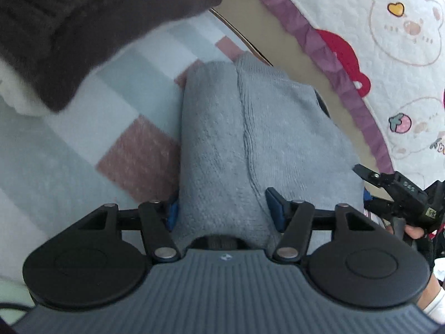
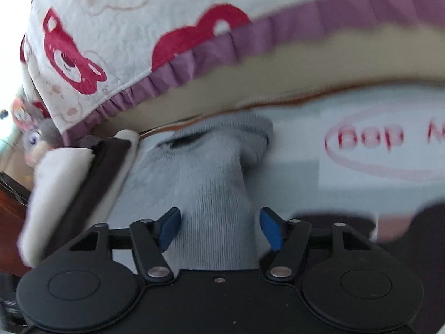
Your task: Fold clothes
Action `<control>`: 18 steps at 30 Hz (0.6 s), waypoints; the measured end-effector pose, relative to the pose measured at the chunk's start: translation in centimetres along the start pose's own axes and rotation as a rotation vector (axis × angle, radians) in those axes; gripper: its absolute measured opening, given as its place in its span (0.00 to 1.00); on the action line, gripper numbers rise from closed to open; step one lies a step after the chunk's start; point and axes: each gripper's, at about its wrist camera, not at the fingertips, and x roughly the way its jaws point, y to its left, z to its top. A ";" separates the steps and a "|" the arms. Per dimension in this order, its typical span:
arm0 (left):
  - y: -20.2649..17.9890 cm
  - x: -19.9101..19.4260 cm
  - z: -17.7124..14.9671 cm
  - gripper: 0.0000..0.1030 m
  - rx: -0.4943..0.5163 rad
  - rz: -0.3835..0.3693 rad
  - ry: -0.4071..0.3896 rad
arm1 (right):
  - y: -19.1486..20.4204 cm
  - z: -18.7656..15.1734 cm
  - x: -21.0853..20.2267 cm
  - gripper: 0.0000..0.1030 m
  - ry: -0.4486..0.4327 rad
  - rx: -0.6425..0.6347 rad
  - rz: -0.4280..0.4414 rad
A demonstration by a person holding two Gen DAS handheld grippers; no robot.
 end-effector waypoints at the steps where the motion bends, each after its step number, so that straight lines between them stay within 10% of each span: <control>1: -0.3 -0.2 -0.2 0.56 0.021 0.004 -0.001 | -0.3 -0.7 -0.2 0.70 0.030 0.028 0.022; 10: 0.5 -0.1 -1.4 0.74 -0.061 -0.013 -0.001 | -1.0 -7.1 0.8 0.86 0.133 0.028 0.091; 13: 0.3 -0.4 -1.5 0.37 -0.062 -0.073 0.025 | -0.7 -7.4 0.4 0.58 0.135 0.002 0.101; 18: -3.1 -5.4 -1.2 0.24 0.115 0.020 -0.056 | 0.1 -7.5 -0.6 0.46 0.163 -0.071 0.102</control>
